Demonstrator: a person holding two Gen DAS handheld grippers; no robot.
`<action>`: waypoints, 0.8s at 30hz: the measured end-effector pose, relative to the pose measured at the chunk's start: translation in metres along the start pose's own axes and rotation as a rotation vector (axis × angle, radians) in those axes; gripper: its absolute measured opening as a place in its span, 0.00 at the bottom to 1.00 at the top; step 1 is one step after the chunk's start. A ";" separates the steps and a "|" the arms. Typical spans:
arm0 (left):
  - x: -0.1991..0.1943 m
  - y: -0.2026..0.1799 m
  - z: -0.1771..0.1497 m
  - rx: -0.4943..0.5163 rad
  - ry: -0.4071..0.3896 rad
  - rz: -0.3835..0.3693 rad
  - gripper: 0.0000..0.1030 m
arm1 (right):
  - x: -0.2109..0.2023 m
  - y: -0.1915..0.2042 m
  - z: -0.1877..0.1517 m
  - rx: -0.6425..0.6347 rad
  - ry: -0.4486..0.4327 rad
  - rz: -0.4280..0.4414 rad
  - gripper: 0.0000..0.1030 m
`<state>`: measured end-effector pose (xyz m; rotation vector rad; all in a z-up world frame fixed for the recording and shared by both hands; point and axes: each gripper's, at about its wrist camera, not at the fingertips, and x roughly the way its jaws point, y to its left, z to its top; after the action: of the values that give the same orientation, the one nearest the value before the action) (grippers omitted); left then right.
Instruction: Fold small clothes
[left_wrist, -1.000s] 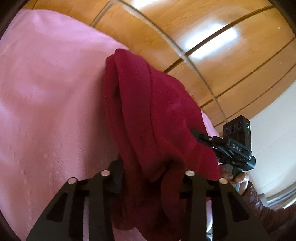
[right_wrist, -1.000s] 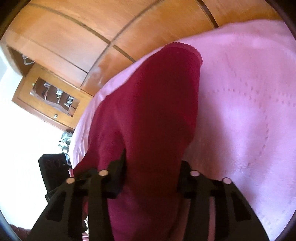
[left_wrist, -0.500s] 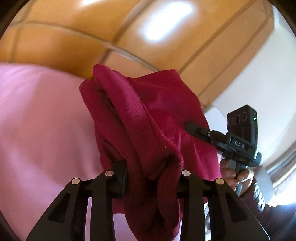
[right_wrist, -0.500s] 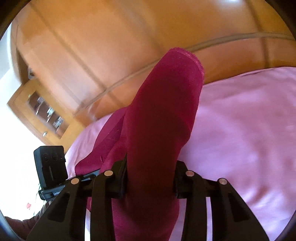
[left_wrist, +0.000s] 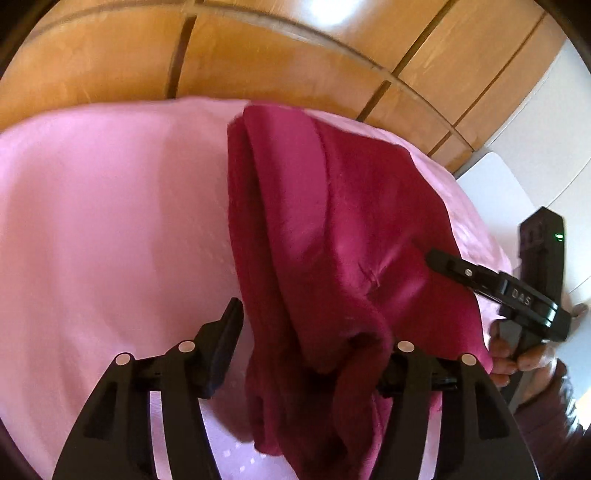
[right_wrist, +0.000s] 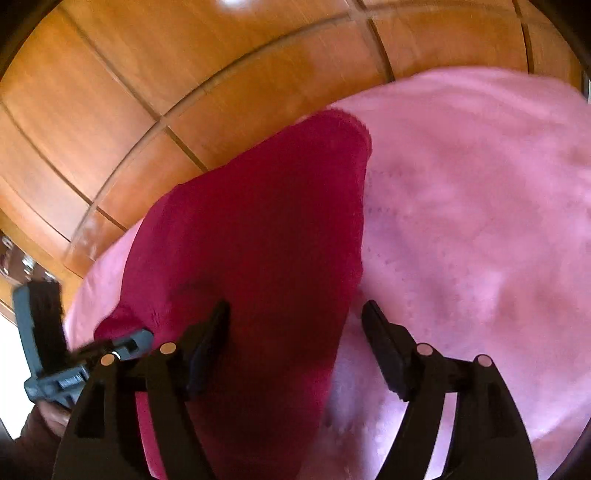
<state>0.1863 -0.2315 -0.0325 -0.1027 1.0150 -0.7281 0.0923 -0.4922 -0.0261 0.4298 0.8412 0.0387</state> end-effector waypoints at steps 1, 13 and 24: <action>-0.006 0.000 0.004 0.006 -0.017 0.017 0.57 | -0.014 0.001 -0.001 -0.027 -0.030 -0.028 0.71; -0.031 -0.009 -0.025 0.076 -0.103 0.186 0.57 | -0.039 0.090 -0.058 -0.245 -0.034 -0.057 0.21; -0.034 -0.011 -0.045 0.043 -0.124 0.273 0.63 | -0.014 0.080 -0.084 -0.140 0.012 -0.143 0.28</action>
<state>0.1342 -0.2087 -0.0276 0.0277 0.8739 -0.4879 0.0328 -0.3923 -0.0346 0.2375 0.8734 -0.0315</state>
